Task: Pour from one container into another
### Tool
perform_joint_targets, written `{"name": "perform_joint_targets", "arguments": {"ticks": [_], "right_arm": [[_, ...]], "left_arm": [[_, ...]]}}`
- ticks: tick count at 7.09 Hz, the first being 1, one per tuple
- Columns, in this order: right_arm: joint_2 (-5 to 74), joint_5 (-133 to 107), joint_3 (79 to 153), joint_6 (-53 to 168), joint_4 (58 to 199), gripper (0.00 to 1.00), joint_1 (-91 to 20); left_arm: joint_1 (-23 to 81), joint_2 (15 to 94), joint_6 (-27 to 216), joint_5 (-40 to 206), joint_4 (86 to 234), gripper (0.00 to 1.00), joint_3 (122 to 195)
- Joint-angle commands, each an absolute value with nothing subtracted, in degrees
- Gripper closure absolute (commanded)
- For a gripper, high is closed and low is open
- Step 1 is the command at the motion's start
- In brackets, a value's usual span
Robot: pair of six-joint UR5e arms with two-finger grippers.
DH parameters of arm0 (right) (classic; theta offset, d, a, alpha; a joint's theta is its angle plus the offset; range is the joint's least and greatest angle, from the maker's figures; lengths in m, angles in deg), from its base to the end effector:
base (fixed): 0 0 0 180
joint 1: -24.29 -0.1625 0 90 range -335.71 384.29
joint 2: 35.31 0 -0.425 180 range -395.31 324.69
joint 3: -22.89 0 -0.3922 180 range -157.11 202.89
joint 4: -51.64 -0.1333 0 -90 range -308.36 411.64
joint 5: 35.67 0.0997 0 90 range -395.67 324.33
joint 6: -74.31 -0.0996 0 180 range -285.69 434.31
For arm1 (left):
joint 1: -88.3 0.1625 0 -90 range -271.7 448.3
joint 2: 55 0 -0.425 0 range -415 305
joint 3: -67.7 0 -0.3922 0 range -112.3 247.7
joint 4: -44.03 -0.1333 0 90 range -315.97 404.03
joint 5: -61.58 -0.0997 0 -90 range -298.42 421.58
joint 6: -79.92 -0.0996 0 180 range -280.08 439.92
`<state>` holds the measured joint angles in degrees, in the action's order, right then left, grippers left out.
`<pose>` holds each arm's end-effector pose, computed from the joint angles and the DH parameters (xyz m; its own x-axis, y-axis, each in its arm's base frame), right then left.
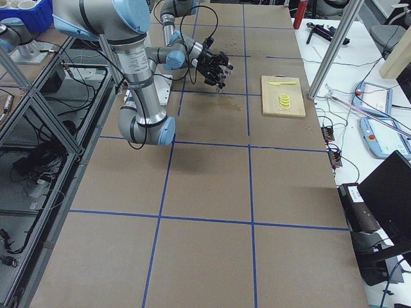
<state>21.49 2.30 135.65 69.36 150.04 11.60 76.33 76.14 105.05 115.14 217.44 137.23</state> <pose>-0.5044 -0.3307 0.1609 0.7569 -0.4579 -0.4663 0.5952 0.1885 0.7811 0.6449 -0.3335 0.2279 0.5603 0.6257 -0.5427 0.5257 0.2378 0.8168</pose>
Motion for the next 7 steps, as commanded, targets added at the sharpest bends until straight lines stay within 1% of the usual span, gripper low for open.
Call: {"name": "perform_joint_targets", "arguments": {"ticks": [1,2,4,5,6,7], "right_arm": [[21.47,2.30,136.35,64.25,149.55,0.91,11.29],[21.47,2.30,136.70,58.20,149.29,0.91,11.29],[22.52,2.39,138.64,43.98,147.80,0.91,10.93],[24.61,2.48,138.90,35.20,147.01,0.91,10.93],[28.20,2.39,139.34,27.02,140.91,0.91,10.85],[33.63,2.39,139.34,21.37,131.54,0.92,10.76]], "left_arm": [[76.26,75.96,105.05,114.93,217.52,1.00,137.48],[76.26,75.70,105.05,114.76,217.61,1.00,137.74],[76.08,70.80,104.53,114.67,217.70,1.00,143.25],[75.99,68.86,104.35,114.49,217.70,1.00,144.85],[75.91,67.19,104.44,113.01,217.88,1.00,146.52],[75.91,63.78,104.35,112.91,217.88,1.00,151.41]]}}
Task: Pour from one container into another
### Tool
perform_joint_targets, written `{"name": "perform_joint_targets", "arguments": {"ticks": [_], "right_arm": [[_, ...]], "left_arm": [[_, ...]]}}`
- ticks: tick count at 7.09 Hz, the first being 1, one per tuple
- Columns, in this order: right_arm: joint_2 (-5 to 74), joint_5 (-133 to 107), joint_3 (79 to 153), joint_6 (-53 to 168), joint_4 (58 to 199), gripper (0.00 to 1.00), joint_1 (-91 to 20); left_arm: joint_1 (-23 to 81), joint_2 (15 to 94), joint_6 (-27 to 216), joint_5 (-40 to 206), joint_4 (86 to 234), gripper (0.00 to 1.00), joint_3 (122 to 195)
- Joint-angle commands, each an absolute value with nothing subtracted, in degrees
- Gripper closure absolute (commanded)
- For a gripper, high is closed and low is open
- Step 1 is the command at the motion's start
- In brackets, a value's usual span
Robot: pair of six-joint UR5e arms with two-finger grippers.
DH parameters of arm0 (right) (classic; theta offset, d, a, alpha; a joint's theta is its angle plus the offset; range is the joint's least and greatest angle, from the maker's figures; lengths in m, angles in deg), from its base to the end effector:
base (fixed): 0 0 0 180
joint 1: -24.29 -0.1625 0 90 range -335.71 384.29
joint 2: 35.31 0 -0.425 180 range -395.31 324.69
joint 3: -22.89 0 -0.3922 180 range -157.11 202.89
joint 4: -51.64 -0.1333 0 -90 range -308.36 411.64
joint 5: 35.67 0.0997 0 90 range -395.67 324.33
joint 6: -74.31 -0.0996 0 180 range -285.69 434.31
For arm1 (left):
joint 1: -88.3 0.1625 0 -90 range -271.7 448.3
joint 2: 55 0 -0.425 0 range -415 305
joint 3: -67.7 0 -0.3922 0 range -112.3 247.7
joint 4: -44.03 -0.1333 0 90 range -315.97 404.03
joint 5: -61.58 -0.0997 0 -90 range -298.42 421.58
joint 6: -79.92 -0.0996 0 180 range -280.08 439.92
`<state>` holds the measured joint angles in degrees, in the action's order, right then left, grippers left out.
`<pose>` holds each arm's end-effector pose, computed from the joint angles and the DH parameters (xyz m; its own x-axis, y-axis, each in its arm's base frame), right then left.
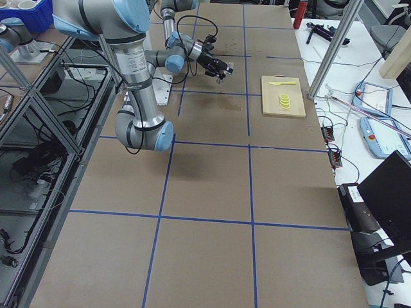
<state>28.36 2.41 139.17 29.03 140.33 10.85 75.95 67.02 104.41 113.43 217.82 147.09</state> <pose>-0.4712 -0.3303 0.1874 0.9432 -0.2208 0.2481 -0.1385 0.4175 0.8981 0.5834 -0.3272 0.2629 0.5768 0.6063 -0.5474 0.5442 0.2146 0.8111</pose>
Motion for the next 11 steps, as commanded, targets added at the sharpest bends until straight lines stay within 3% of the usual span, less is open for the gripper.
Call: {"name": "perform_joint_targets", "arguments": {"ticks": [1,3,5,9,11], "right_arm": [[37.69,2.30,139.34,19.05,124.05,0.92,10.67],[46.39,2.39,139.08,12.98,114.62,0.92,10.50],[54.13,2.39,138.64,12.18,105.47,0.93,10.06],[55.92,2.30,138.03,6.63,103.49,0.94,9.97],[55.92,2.22,137.50,6.55,103.49,0.94,9.97]], "left_arm": [[75.82,59.74,104.44,112.91,217.88,1.00,155.02],[75.91,52.53,105.22,106.11,218.40,1.00,159.36],[75.91,43.14,105.58,102.47,228.88,1.00,159.63],[75.91,32.40,122.69,94.45,231.24,1.00,155.67],[76.26,31.23,130.79,94.80,230.36,1.00,153.49]]}}
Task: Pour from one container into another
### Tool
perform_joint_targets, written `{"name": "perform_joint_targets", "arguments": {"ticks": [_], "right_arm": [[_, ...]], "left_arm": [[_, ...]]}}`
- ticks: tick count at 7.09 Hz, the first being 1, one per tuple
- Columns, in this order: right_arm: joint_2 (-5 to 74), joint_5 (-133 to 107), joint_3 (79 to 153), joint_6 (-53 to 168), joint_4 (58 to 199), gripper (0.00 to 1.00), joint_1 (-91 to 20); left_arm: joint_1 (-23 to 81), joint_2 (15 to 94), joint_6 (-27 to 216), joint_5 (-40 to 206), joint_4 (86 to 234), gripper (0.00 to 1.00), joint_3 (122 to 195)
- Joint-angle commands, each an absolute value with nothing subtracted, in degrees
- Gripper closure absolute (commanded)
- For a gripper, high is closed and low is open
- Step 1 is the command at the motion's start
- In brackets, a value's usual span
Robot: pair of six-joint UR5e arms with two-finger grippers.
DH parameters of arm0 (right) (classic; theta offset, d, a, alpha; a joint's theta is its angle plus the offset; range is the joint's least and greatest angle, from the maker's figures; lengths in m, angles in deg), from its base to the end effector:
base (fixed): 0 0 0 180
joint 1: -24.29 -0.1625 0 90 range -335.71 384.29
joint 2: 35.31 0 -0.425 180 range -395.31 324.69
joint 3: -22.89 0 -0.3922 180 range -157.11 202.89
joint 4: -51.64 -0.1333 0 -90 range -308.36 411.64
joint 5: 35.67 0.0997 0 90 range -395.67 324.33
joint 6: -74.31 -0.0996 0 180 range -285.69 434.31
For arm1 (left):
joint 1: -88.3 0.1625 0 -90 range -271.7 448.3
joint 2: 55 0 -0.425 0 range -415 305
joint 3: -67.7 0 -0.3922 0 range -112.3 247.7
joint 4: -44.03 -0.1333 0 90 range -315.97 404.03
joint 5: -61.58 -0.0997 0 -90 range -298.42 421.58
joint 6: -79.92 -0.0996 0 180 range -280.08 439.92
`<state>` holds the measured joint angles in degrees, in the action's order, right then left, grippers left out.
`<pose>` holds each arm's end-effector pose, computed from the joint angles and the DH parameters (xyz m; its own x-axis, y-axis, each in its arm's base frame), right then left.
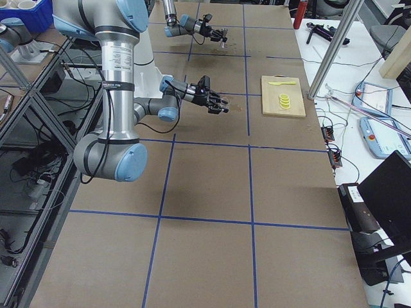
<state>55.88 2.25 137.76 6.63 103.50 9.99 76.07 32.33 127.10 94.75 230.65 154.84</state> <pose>-0.3851 -0.3168 0.3709 0.7369 -0.0530 0.6739 -0.5900 0.4363 0.6794 0.3677 -0.3014 0.5241 0.6211 0.2459 -0.7442 0.6976 0.2594 0.6679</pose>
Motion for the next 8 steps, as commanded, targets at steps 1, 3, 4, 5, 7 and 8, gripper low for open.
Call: {"name": "perform_joint_targets", "arguments": {"ticks": [1,3,4,5,7,8], "right_arm": [[55.92,2.22,137.06,6.55,103.41,0.93,10.05],[55.92,2.22,136.44,6.55,103.40,0.93,10.06],[55.92,2.22,136.44,6.55,103.40,0.93,10.06],[55.83,2.22,136.44,6.55,103.40,0.93,10.14],[55.75,2.22,136.35,6.55,103.40,0.93,10.14],[55.75,2.22,136.18,6.55,103.49,0.93,10.14]], "left_arm": [[76.61,31.31,132.72,94.28,230.27,1.00,151.82],[77.65,31.31,137.13,92.10,229.22,1.00,149.35],[78.62,31.31,137.05,90.60,229.13,1.00,149.43],[78.89,31.40,136.87,89.45,228.95,1.00,149.78],[82.30,31.40,135.56,85.76,228.86,1.00,149.79],[82.84,31.40,135.38,85.40,227.82,1.00,149.87]]}}
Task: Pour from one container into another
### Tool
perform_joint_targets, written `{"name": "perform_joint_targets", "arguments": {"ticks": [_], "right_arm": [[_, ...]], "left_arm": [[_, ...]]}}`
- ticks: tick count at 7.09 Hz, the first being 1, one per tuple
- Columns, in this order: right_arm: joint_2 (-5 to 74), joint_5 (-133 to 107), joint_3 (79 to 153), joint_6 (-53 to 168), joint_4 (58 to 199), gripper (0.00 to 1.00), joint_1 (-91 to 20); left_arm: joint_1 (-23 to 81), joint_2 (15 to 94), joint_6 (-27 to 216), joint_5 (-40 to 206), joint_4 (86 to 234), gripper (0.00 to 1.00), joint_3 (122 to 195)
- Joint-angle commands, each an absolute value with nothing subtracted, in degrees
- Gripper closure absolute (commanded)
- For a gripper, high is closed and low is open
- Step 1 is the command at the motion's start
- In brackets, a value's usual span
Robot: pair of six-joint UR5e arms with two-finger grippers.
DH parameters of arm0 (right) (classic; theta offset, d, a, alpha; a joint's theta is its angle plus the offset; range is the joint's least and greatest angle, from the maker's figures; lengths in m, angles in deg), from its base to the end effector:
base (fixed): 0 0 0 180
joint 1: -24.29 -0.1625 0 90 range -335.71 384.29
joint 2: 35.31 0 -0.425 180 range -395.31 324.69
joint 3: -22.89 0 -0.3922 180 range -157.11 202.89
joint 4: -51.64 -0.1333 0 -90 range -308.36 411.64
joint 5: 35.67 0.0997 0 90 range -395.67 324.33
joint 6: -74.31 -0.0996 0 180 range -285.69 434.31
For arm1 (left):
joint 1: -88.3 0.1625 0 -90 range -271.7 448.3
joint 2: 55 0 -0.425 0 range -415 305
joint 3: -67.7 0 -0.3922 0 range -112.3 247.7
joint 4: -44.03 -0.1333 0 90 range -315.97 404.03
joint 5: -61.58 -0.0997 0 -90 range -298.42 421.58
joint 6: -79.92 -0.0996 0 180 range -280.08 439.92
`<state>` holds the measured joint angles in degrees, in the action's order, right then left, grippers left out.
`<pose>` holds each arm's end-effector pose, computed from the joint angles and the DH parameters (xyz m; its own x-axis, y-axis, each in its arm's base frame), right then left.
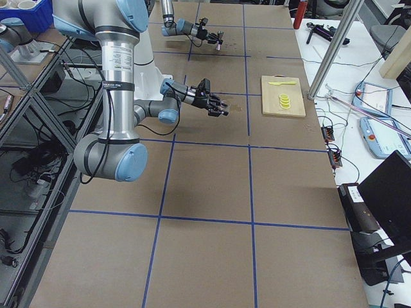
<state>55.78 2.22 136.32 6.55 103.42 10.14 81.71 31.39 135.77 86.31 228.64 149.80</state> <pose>-0.3913 -0.3172 0.3816 0.7502 -0.0506 0.6593 -0.5754 0.4412 0.6887 0.3825 -0.2694 0.5709 0.6286 0.1638 -0.7603 0.7140 0.2660 0.6476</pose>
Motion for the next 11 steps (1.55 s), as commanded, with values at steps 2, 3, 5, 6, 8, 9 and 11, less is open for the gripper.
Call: {"name": "perform_joint_targets", "arguments": {"ticks": [2,3,5,6,8,9,11], "right_arm": [[55.48,2.22,136.18,6.55,103.40,0.93,10.23],[55.40,2.22,136.18,6.55,103.49,0.93,10.23],[55.13,2.22,136.09,6.55,103.49,0.93,10.23],[55.13,2.22,136.09,6.55,103.49,0.93,10.23],[55.04,2.22,136.09,6.55,103.49,0.93,10.23],[55.04,2.22,136.09,6.55,103.49,0.93,10.23],[55.04,2.22,136.09,6.55,103.49,0.93,10.23]], "left_arm": [[83.37,31.57,135.29,85.58,226.76,1.00,151.01],[83.38,31.57,135.29,85.92,226.41,1.00,151.10],[83.81,31.57,135.29,85.93,226.23,1.00,151.10],[84.08,31.57,135.29,86.01,226.14,1.00,151.10],[84.52,31.49,135.37,86.02,226.05,1.00,151.02],[84.52,31.49,135.37,86.02,225.88,0.99,151.02],[84.69,31.40,135.37,86.02,225.88,0.94,150.84]]}}
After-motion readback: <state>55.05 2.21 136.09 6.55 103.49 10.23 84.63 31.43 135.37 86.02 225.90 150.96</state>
